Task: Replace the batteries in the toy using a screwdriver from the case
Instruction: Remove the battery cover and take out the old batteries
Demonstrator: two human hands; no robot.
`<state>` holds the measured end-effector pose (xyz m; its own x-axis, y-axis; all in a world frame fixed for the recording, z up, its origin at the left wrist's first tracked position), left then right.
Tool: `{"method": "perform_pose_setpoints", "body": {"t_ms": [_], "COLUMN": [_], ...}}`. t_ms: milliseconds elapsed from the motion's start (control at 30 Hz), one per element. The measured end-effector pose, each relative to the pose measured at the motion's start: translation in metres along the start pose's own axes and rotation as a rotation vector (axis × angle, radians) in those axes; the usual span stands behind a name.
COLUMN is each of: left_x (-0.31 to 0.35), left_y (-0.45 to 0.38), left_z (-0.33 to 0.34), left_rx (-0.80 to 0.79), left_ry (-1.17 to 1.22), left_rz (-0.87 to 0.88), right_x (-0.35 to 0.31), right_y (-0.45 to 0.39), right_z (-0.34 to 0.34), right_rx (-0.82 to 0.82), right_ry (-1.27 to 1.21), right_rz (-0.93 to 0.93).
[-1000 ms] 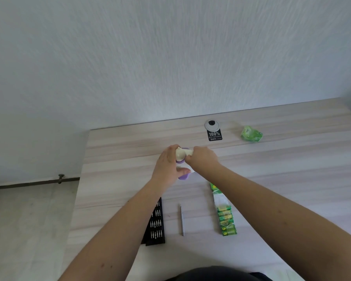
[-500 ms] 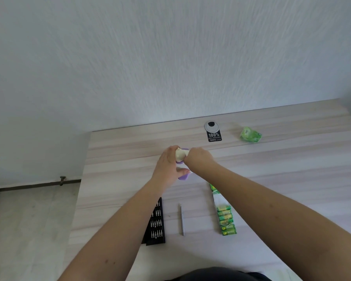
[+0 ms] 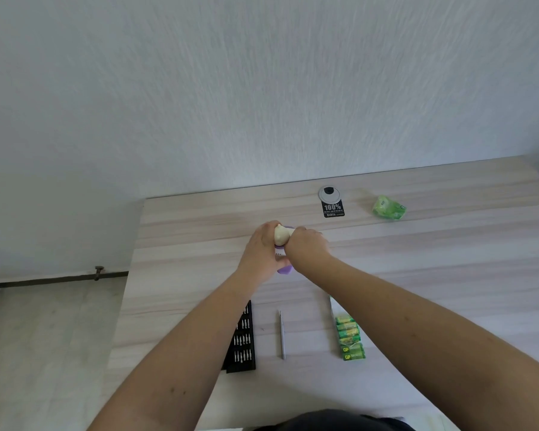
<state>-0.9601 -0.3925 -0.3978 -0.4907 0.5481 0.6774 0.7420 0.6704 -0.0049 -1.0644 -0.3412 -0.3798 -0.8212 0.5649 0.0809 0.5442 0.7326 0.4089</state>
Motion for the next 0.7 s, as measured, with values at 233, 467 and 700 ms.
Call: {"method": "perform_pose_setpoints", "body": {"t_ms": [233, 467, 700], "left_x": [0.000, -0.005, -0.003], "left_y": [0.000, -0.002, -0.001], "left_z": [-0.001, 0.002, 0.000], "left_rx": [-0.011, -0.028, -0.017], "left_ry": [0.004, 0.000, -0.010], "left_rz": [-0.010, -0.029, 0.006], "right_x": [0.011, 0.038, 0.060], "right_y": [0.001, 0.008, 0.009], "right_z": [0.002, 0.005, 0.021], "right_rx": [0.084, 0.302, 0.133], "right_ry": [-0.009, 0.131, -0.404], "right_rz": [-0.113, -0.353, -0.256]}}
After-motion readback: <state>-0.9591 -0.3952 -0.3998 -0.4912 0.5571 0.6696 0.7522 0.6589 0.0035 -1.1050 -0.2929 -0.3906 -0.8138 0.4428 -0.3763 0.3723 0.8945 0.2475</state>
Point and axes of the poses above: each hand's wrist, its own y-axis away from the middle knuckle, its own z-axis out of the palm, x = y × z, the point moved 1 cm from there along -y, towards the middle knuckle, and after that the axes turned 6 degrees about z, right-handed, at the moved point
